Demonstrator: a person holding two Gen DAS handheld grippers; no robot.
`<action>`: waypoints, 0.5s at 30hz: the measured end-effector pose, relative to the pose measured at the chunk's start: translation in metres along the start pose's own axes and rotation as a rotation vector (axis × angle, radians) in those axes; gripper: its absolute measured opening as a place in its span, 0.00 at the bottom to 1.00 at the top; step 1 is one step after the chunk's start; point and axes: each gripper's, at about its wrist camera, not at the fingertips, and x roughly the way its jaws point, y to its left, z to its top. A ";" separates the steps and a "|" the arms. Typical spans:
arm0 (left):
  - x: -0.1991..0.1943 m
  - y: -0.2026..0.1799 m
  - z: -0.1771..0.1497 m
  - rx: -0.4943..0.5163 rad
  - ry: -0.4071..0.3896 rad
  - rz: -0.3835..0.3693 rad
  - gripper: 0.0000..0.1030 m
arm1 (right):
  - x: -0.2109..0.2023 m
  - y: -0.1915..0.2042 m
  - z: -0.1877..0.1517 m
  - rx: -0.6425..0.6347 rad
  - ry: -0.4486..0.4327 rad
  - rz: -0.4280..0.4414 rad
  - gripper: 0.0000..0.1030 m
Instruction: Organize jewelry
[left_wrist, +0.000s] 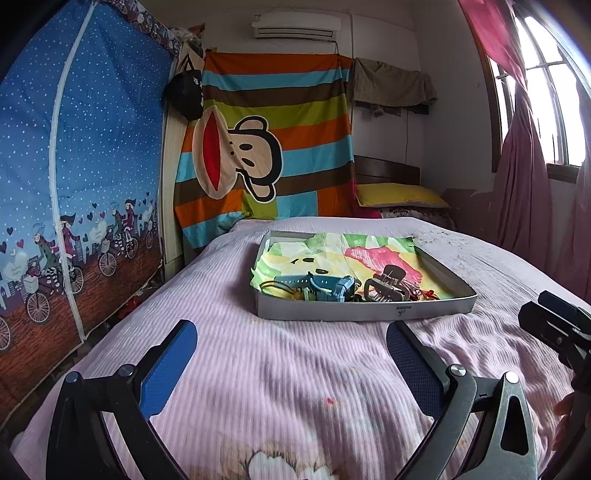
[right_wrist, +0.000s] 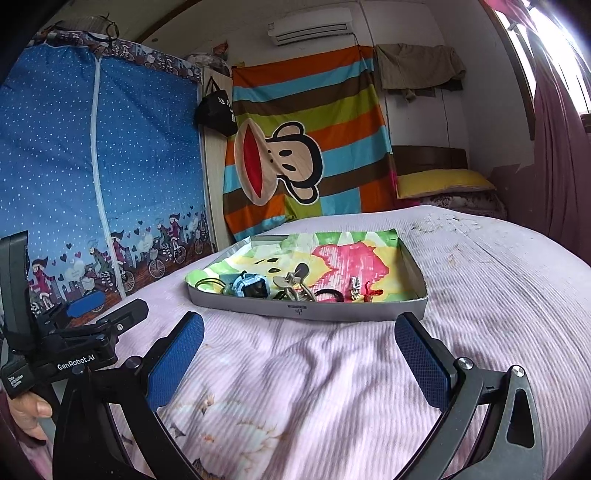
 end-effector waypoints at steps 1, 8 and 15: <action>0.000 0.001 -0.002 0.000 0.001 0.002 1.00 | -0.001 -0.001 -0.002 0.005 0.000 0.000 0.99; -0.002 0.000 -0.012 0.007 0.005 0.009 1.00 | 0.000 -0.006 -0.015 -0.003 0.013 -0.019 0.99; -0.001 -0.005 -0.017 0.024 0.005 0.007 1.00 | 0.004 -0.009 -0.020 -0.009 0.023 -0.029 0.99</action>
